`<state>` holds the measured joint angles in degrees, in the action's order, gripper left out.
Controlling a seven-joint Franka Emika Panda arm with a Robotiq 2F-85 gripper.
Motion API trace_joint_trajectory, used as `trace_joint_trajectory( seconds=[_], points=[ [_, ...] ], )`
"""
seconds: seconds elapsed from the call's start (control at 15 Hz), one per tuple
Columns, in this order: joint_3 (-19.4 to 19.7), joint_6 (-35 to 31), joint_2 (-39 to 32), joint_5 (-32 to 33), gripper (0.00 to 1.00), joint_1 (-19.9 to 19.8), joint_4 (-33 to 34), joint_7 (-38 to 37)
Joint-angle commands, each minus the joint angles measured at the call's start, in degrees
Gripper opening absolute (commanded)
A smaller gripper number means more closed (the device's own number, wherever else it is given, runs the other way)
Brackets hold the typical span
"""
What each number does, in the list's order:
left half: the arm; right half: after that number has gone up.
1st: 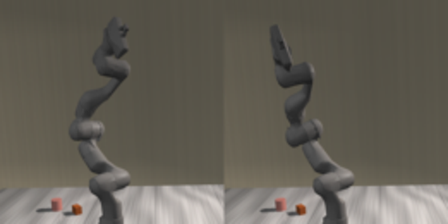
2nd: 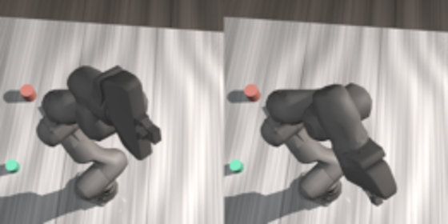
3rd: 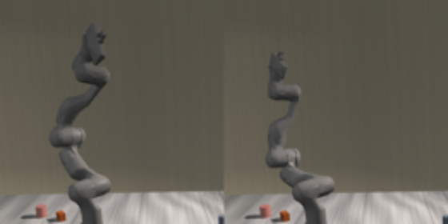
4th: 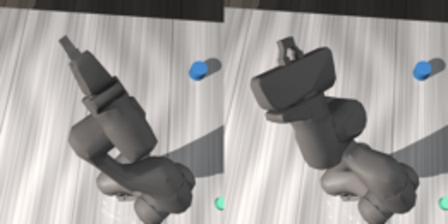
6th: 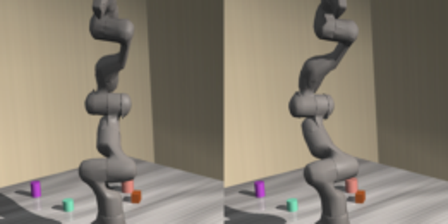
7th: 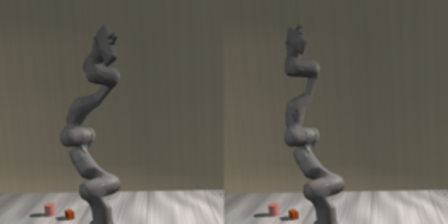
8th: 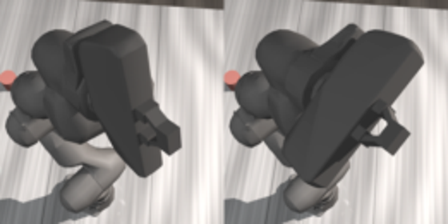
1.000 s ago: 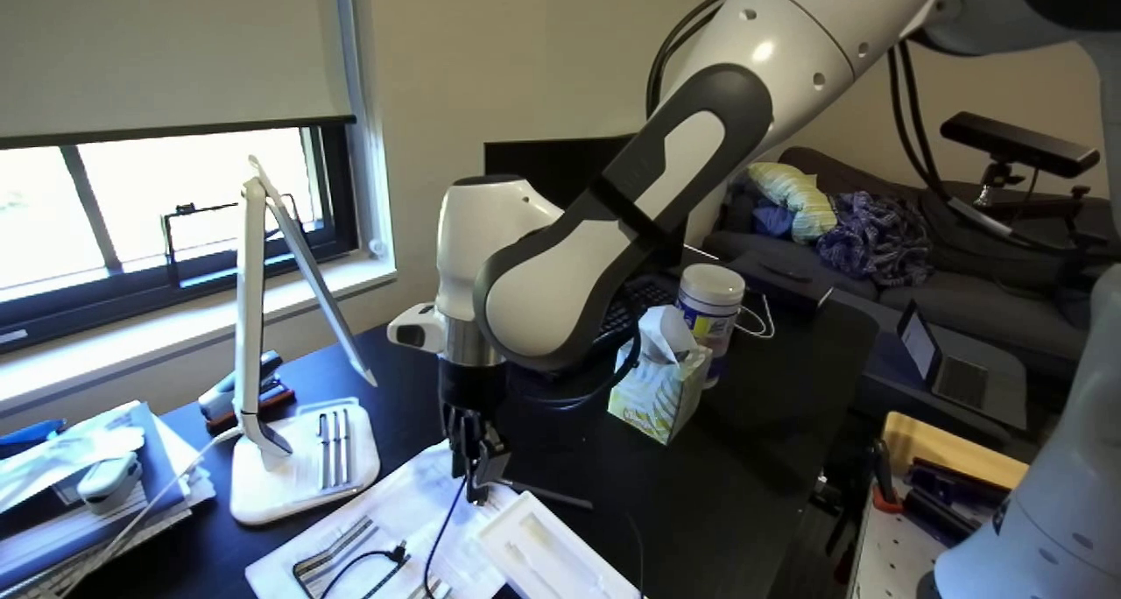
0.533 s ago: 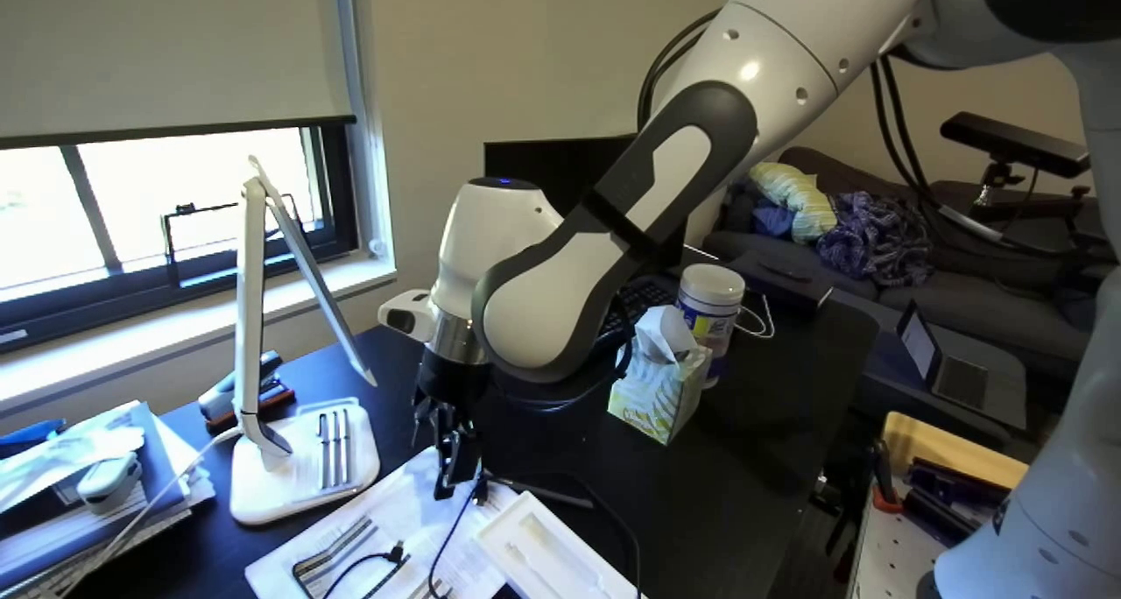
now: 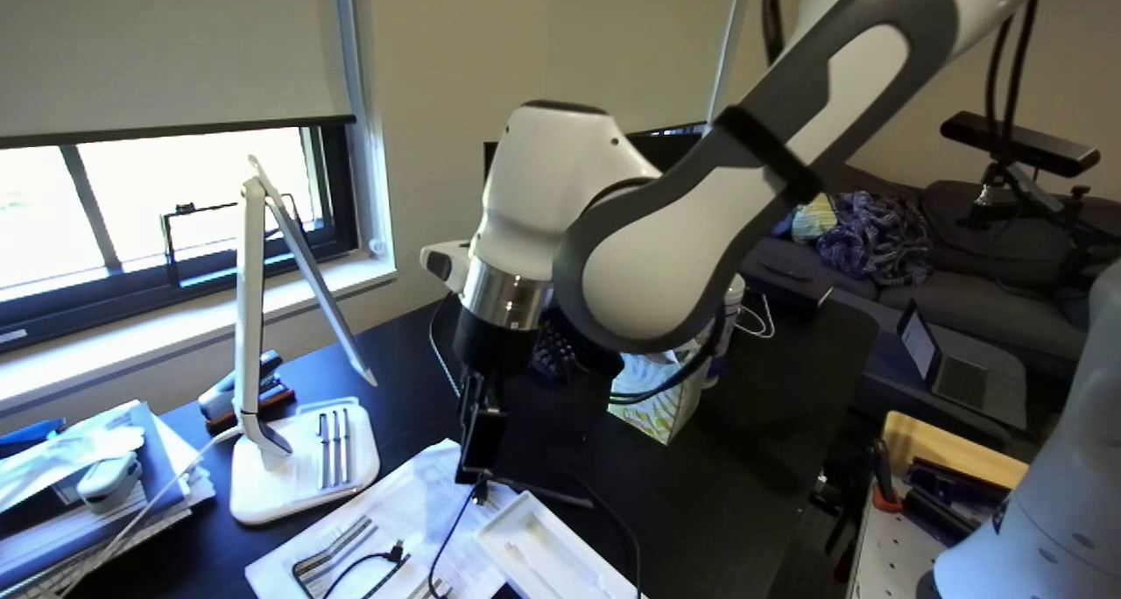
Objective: Move the black cable to the left
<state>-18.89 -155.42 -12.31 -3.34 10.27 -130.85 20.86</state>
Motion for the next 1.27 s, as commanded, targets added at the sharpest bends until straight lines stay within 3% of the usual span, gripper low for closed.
trace_joint_trajectory(
  seconds=[0.0,0.4,0.53,0.87,0.93,1.2],
  points=[
    [1.0,5.2,14.6,-0.9,1.00,1.8,-8.3,-10.8],
    [4.3,21.8,30.1,-8.9,1.00,3.6,-11.3,-18.5],
    [5.9,23.9,34.0,-11.4,1.00,3.7,-12.5,-20.6],
    [8.8,23.5,40.4,-14.6,1.00,2.9,-16.6,-24.8],
    [8.7,23.3,37.3,-12.9,1.00,3.2,-14.1,-23.1],
    [9.2,23.3,39.3,-13.0,1.00,3.1,-15.7,-24.0]
  ],
)
